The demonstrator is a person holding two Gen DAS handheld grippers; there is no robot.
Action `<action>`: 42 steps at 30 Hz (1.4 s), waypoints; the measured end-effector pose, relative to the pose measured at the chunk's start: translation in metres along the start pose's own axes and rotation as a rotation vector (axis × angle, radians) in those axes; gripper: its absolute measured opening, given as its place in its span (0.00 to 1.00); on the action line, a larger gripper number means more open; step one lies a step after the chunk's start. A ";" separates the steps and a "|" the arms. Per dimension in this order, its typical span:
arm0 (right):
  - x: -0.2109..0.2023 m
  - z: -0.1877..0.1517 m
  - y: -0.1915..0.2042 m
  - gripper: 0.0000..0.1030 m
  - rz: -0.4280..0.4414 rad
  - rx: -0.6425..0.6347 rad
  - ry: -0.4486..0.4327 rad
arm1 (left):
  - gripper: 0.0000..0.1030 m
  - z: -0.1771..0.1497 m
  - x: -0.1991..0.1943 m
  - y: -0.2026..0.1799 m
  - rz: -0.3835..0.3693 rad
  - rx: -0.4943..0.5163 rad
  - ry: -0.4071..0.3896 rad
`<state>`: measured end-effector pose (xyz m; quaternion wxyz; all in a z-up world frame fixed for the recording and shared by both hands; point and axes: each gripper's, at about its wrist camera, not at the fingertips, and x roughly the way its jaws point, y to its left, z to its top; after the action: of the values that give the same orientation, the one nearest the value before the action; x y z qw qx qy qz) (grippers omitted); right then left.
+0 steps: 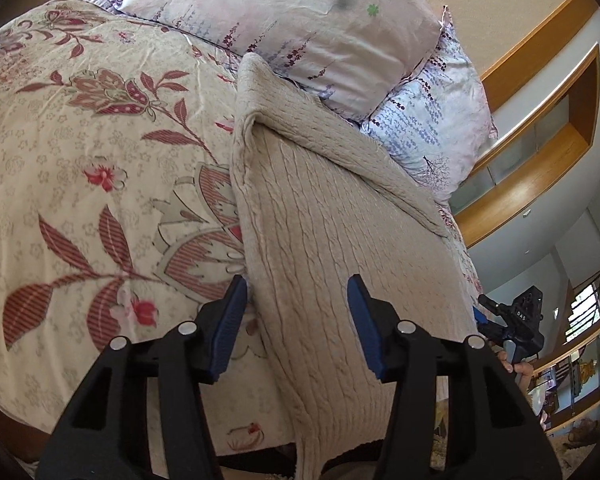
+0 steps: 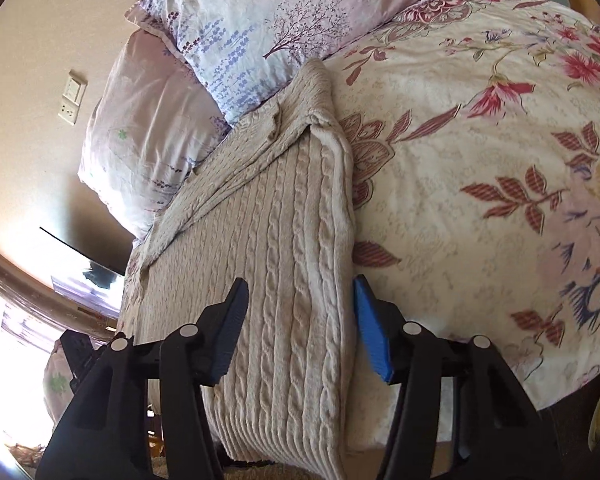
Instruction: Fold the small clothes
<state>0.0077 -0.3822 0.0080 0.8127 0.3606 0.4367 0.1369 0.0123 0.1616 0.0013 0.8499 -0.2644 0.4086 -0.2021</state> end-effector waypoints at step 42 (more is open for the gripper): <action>-0.053 0.021 0.098 0.08 0.028 -0.364 -0.412 | 0.06 0.066 -0.028 -0.056 0.029 0.151 -0.177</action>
<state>0.0030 -0.3518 0.1178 0.9338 0.2351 0.2254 0.1483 0.0416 0.1523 0.0875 0.9030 -0.2105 0.3193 -0.1957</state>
